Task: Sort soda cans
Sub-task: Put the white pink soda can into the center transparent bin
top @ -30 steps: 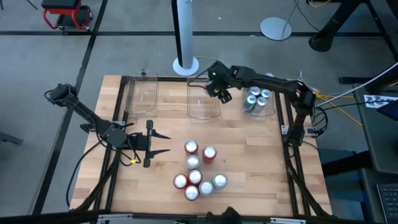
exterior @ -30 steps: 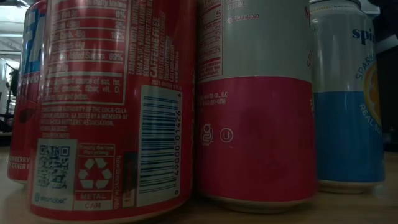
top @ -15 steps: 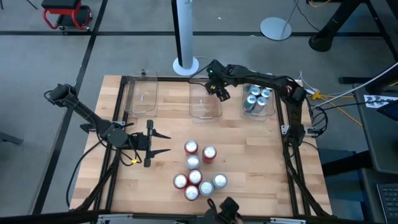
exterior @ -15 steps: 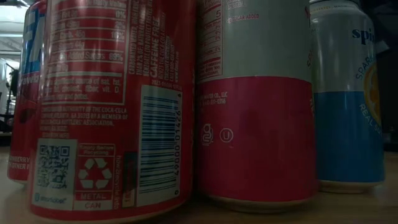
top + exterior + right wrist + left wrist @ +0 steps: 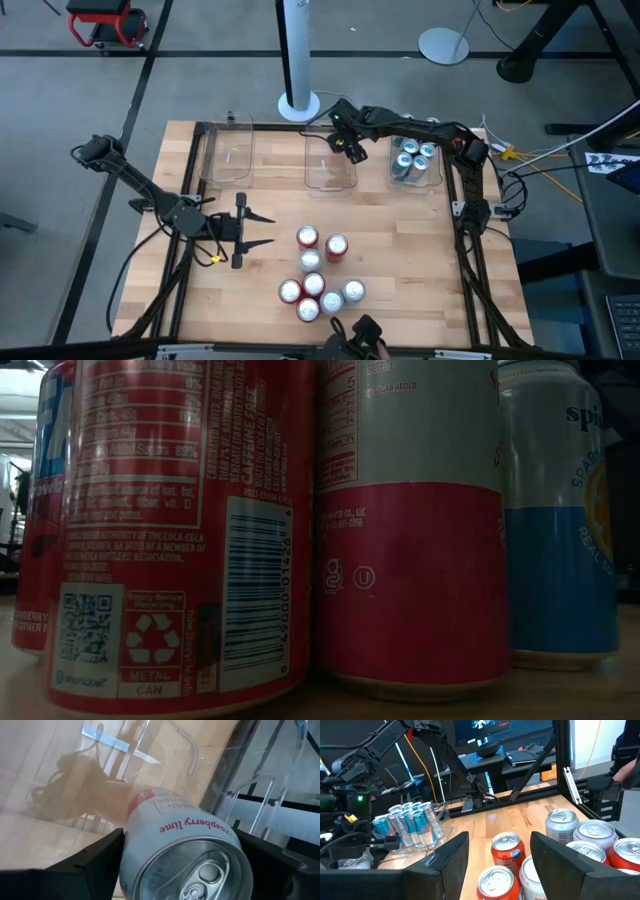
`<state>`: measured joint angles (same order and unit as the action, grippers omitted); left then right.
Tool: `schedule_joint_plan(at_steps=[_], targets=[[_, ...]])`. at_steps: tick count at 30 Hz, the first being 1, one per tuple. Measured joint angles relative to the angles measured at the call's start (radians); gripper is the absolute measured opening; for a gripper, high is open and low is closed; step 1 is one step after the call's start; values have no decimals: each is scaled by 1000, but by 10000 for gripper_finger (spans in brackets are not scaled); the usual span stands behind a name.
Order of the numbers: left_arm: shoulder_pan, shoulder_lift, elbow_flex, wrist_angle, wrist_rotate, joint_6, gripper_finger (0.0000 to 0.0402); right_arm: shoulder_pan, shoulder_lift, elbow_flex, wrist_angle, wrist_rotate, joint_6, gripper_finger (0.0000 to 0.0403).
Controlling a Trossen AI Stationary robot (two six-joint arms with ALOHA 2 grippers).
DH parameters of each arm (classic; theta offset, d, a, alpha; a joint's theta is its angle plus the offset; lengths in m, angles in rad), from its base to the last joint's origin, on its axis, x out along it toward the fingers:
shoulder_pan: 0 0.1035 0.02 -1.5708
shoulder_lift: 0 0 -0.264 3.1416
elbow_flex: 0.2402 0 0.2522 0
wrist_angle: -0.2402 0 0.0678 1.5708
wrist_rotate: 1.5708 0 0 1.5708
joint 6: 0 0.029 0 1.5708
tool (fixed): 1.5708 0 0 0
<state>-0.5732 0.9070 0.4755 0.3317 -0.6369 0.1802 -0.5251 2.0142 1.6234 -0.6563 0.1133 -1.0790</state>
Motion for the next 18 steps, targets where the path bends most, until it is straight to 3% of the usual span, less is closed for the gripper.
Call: schedule_joint_plan(at_steps=[8,18], targets=[[0,0,0,-2,0,1,202,0,4,1,10,17,-1,373],[0,0,0,-2,0,2,202,0,5,28,-22,42,-30,376]])
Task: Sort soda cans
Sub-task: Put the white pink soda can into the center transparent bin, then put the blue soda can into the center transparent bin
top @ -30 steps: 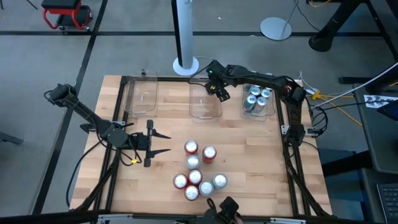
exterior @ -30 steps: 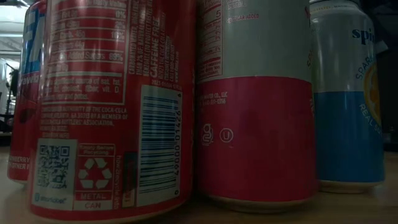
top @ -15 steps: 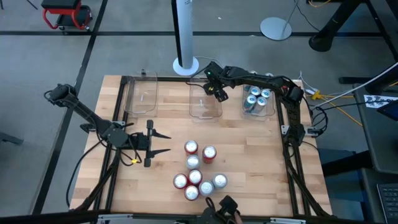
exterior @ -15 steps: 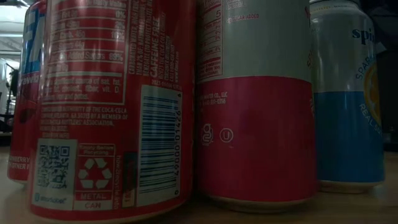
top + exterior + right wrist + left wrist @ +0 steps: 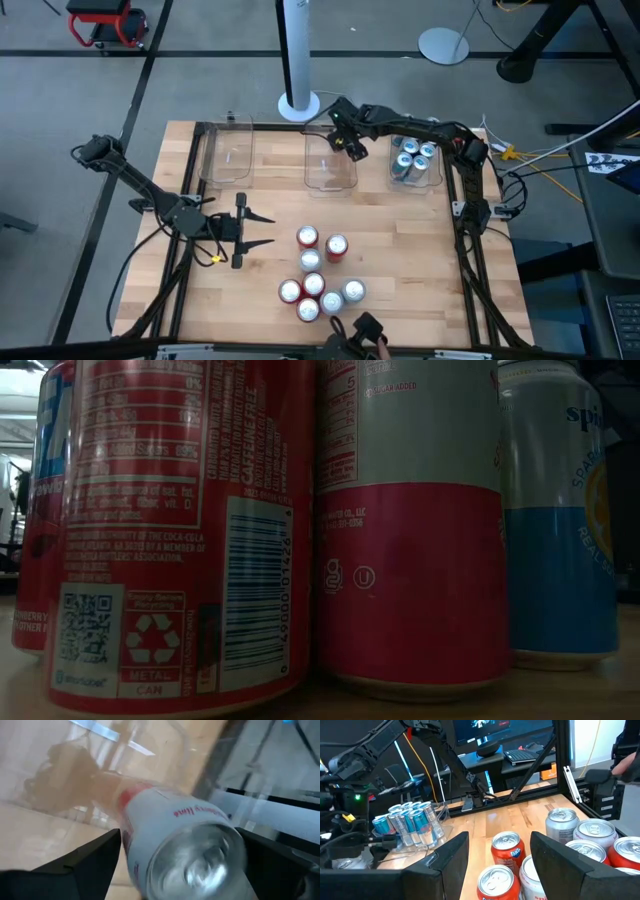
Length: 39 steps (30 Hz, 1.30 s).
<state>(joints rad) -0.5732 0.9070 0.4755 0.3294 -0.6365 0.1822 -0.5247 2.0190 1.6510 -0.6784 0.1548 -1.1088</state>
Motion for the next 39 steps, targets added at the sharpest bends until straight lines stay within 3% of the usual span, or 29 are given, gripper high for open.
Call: schedule_joint_plan(at_steps=[7,17,27,39], targets=[[0,0,0,-1,0,0,202,1,0,104,-55,28,-3,376],[0,0,0,-7,0,-3,202,67,-29,272,-363,55,-4,376],[0,0,0,-7,0,-25,202,343,-157,238,-554,55,57,376],[0,0,0,-6,0,-40,202,704,-172,237,-680,27,273,376]])
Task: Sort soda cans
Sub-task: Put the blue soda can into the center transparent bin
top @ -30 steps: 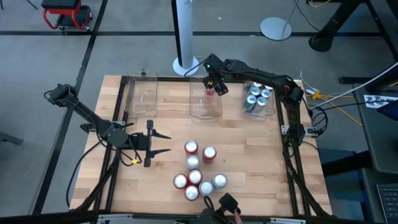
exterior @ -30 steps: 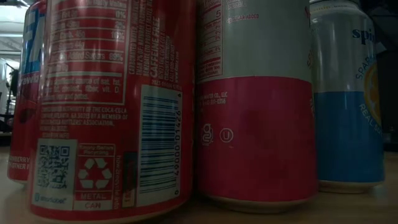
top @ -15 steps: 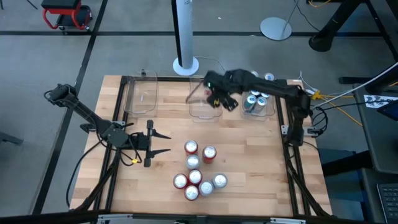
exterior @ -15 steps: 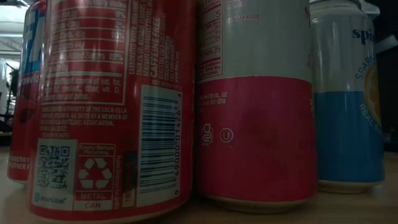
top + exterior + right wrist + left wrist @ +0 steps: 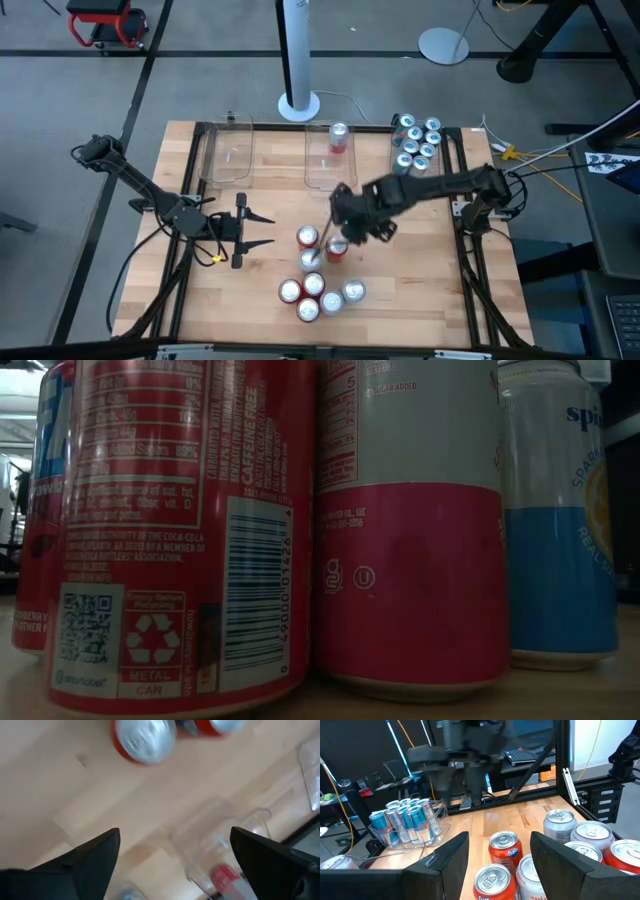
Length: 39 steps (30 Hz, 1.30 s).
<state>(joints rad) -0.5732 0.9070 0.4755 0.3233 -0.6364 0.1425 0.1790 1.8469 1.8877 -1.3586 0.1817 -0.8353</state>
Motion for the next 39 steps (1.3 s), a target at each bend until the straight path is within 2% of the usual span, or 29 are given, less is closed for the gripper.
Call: schedule_joint_plan(at_steps=[6,14,23,30,39], targets=[[0,0,0,0,0,-1,202,135,0,0,7,-43,172,376],[0,0,0,0,0,-10,202,264,1,0,20,-40,411,376],[0,0,0,0,0,-16,202,346,3,-1,174,-36,465,376],[-1,0,0,-1,0,-18,202,369,45,-1,223,-47,511,376],[-1,0,0,-2,0,-19,202,371,142,-1,236,-144,544,376]])
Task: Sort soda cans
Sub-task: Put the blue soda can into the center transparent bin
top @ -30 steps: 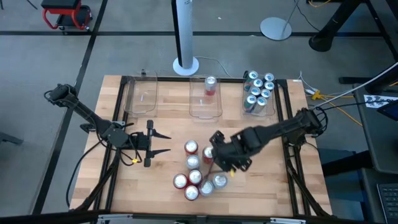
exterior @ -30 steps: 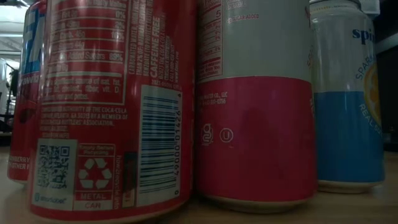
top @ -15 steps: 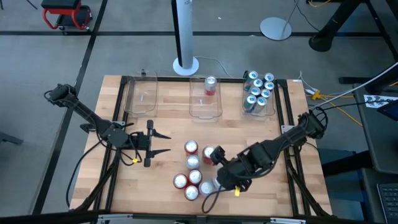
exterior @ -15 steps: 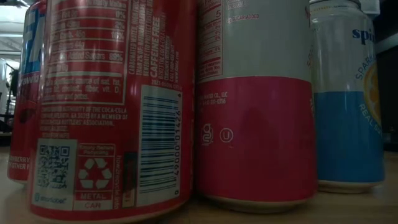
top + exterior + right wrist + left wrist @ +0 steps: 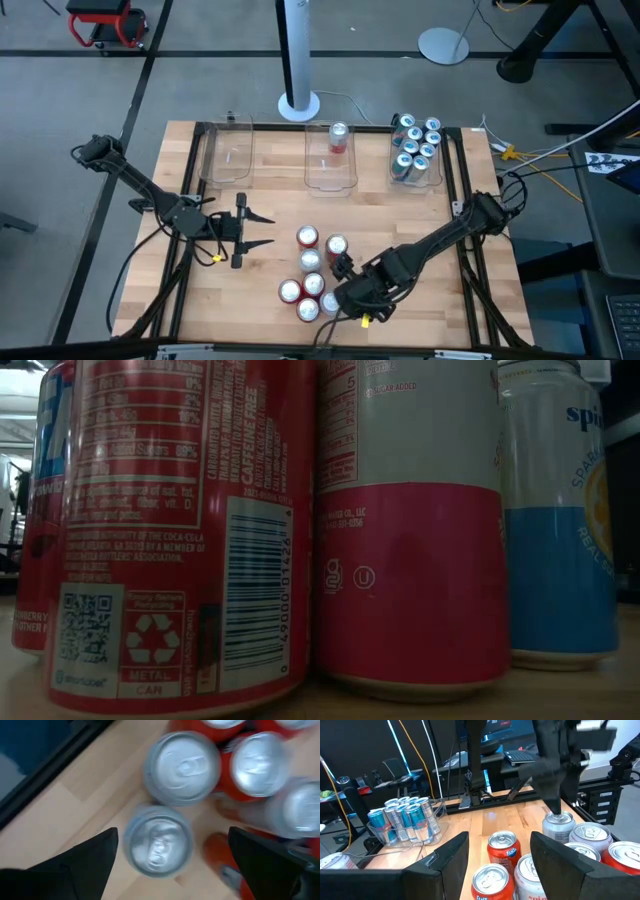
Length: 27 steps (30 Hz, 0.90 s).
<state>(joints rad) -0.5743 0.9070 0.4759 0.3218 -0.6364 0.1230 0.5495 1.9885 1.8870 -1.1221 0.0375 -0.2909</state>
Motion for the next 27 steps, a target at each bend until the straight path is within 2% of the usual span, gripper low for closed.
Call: schedule_joint_plan(at_steps=[6,12,27], targets=[[0,0,0,0,0,1,202,0,53,0,-6,-72,3,376],[0,0,0,0,0,0,202,0,84,0,-67,-42,3,376],[-1,0,0,0,0,-2,202,0,139,-1,-53,-6,-59,371]])
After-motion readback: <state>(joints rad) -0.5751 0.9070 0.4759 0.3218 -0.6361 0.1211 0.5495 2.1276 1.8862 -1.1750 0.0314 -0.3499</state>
